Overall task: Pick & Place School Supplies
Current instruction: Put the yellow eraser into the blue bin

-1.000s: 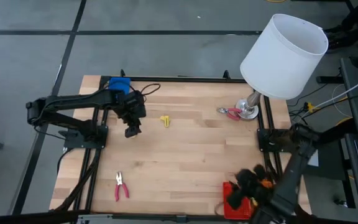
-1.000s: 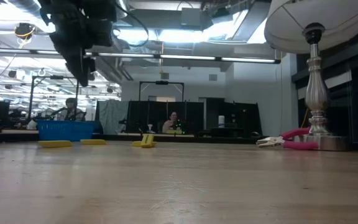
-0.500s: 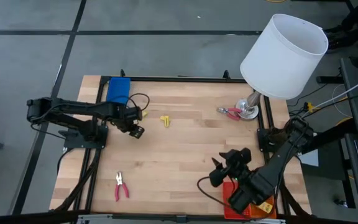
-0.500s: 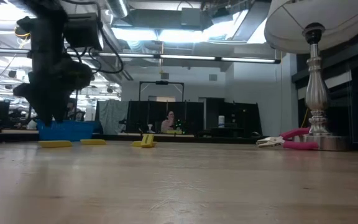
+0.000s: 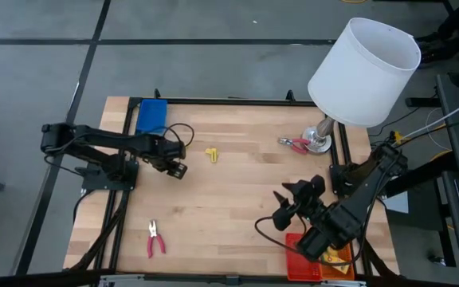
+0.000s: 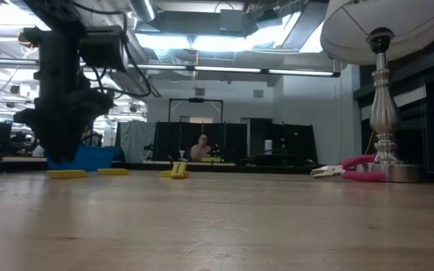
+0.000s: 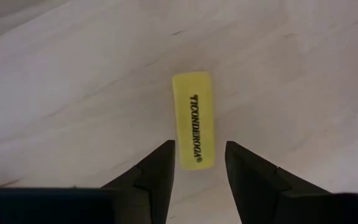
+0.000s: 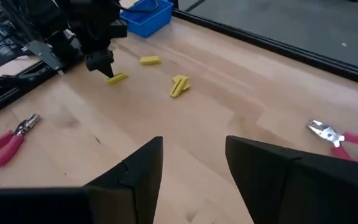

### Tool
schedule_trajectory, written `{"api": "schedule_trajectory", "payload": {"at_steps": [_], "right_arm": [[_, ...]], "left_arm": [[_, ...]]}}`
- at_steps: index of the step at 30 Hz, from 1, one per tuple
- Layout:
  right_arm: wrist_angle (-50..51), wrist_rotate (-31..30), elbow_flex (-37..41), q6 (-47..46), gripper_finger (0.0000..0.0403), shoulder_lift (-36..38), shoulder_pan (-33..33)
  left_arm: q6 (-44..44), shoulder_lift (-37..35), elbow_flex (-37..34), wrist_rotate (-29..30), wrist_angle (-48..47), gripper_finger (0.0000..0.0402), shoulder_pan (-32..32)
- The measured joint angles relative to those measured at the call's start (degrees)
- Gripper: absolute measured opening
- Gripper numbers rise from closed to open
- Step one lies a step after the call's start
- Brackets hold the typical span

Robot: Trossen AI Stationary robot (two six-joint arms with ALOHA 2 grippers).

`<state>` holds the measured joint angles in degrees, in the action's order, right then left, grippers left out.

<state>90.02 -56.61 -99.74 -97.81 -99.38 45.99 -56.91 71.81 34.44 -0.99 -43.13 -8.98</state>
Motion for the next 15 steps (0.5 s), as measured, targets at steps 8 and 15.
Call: {"api": "schedule_trajectory", "payload": {"at_steps": [8, 15], "right_arm": [[0.0, 0.0, 0.0, 2.5, 0.0178, 0.2, -0.2], [0.0, 0.0, 0.0, 2.9, 0.0178, 0.2, -0.2]], "left_arm": [[0.1, 5.1, 0.0, 0.0, 3.1, 0.0134, 0.3], [1.1, 8.2, 0.3, 0.3, 3.2, 0.0129, 0.4]]}}
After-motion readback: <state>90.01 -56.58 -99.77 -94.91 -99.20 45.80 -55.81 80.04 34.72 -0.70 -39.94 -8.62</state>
